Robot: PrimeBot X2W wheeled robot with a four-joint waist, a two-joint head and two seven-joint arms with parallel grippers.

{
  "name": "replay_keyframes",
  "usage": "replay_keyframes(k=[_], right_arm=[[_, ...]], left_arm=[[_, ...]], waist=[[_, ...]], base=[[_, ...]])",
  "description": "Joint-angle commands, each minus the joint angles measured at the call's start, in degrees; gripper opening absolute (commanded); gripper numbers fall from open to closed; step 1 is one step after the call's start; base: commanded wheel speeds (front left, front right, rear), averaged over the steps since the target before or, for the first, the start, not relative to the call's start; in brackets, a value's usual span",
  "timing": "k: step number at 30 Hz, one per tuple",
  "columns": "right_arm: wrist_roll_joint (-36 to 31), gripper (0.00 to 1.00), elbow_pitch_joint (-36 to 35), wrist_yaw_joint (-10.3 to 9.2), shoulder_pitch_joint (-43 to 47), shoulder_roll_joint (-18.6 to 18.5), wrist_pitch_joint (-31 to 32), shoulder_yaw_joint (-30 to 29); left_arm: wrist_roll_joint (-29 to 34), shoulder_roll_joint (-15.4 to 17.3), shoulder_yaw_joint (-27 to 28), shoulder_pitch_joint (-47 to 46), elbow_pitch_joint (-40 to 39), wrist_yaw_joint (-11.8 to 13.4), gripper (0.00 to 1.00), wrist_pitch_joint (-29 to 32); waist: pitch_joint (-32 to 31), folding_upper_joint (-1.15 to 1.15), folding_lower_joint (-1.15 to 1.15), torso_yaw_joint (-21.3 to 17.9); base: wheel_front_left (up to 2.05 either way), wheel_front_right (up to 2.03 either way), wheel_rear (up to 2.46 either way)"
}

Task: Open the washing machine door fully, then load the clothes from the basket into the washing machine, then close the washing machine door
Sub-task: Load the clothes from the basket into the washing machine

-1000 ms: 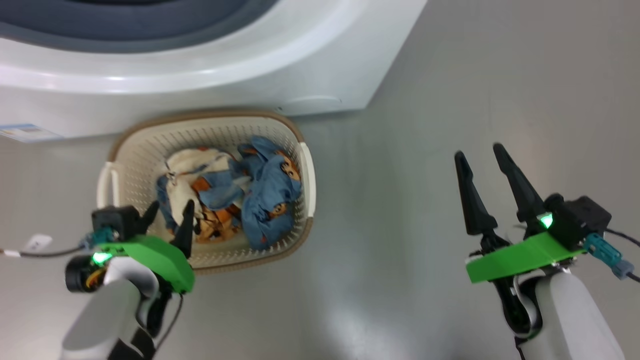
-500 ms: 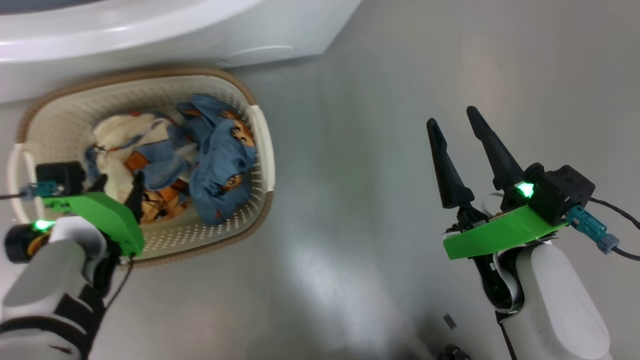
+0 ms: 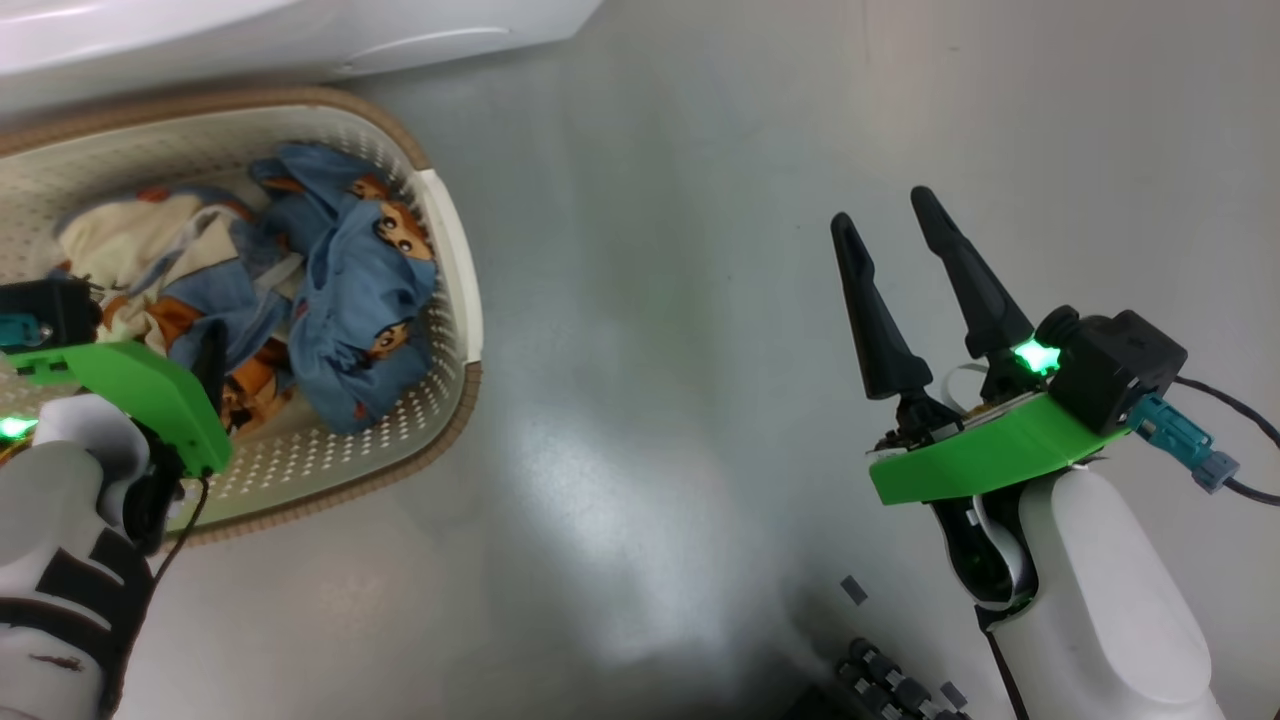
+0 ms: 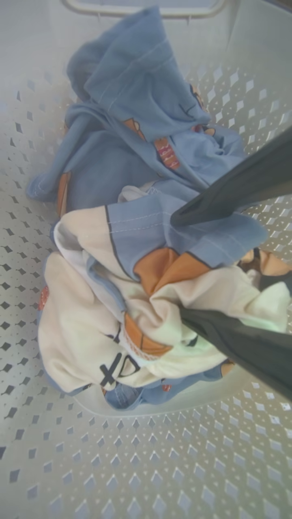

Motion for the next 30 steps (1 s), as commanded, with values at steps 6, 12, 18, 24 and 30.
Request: replay_keyframes(k=[6, 12, 18, 24, 30], right_arm=[[1.4, 1.0, -1.8, 0.55, 1.0, 0.4, -0.7, 2.1], [1.2, 1.0, -2.0, 0.55, 2.0, 0.4, -0.7, 2.2], [1.0, 1.0, -1.6, 0.55, 2.2, 0.4, -0.7, 1.9], [1.0, 1.0, -0.7, 0.55, 2.4, 0.4, -0.7, 1.9], [0.3, 1.0, 0.7, 0.55, 3.5, 0.4, -0.7, 1.9]], left_arm=[[-3.3, 3.7, -2.2, -0.5, -0.8, -0.1, 1.0, 1.8], [-4.8, 3.9, -4.9, -0.6, -0.1, -0.1, 0.11, 2.6], [-6.6, 3.3, -6.7, -0.8, -0.1, -0.1, 0.0, 1.1], [-10.0, 2.6, -6.4, 1.0, 0.5, -0.1, 0.0, -3.5], [-11.1, 1.7, -7.5, 3.9, 0.0, -0.1, 0.0, -7.5]], waist=[[1.1, 0.0, 0.0, -1.9], [0.8, 0.0, 0.0, -2.0], [-0.3, 0.0, 0.0, -1.3], [-3.8, 0.0, 0.0, -0.1], [-8.3, 0.0, 0.0, 1.2]], base=[[0.0, 0.0, 0.0], [0.0, 0.0, 0.0], [0.0, 0.0, 0.0], [0.0, 0.0, 0.0], [0.0, 0.0, 0.0]])
